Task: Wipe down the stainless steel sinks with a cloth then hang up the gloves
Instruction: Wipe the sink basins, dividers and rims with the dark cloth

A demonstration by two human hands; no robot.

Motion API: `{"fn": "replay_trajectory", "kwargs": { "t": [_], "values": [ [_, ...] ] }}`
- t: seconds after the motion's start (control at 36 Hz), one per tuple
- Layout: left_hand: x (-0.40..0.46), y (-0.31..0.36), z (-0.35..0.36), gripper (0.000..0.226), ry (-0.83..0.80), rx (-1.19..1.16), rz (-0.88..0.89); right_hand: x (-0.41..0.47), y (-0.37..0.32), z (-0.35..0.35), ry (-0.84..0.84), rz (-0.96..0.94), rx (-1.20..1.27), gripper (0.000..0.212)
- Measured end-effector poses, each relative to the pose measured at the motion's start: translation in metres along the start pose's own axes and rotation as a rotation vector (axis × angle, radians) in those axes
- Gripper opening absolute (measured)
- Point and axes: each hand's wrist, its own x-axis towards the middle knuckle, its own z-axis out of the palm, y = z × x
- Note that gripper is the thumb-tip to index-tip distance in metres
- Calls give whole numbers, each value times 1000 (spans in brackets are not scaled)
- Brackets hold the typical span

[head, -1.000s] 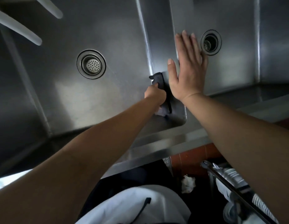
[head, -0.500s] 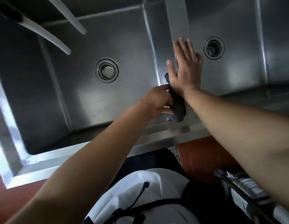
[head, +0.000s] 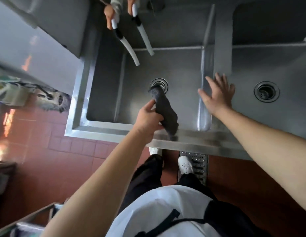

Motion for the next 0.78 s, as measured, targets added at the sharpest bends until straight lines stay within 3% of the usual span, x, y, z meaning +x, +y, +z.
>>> {"fn": "replay_trajectory", "kwargs": {
  "t": [0.08, 0.19, 0.28, 0.33, 0.44, 0.61, 0.69, 0.78],
  "values": [
    [-23, 1, -8, 76, 39, 14, 85, -46, -34, -6, -42, -139, 253, 67],
    [-50, -4, -11, 73, 69, 154, 215, -107, -91, -13, -496, 77, 953, 78],
    [-68, -8, -9, 76, 45, 262, 267, -125, -110, -10, -715, 216, 1283, 43],
    [-77, -12, -9, 71, -40, 266, 236, -132, -115, -9, -772, 298, 1434, 24],
    [-83, -13, -21, 57, -134, 242, 215, -131, -111, -4, -794, 546, 1491, 40],
    [-53, -11, -66, 35, 55, 150, 221, -109, -106, -7, -664, 711, 1452, 40],
    [-25, -14, -88, 35, 114, 286, 229, -87, -103, 1, -540, 725, 1344, 40],
    [8, -19, -108, 35, 181, 512, 256, -61, -103, 10, -450, 703, 1177, 21]
  ]
}}
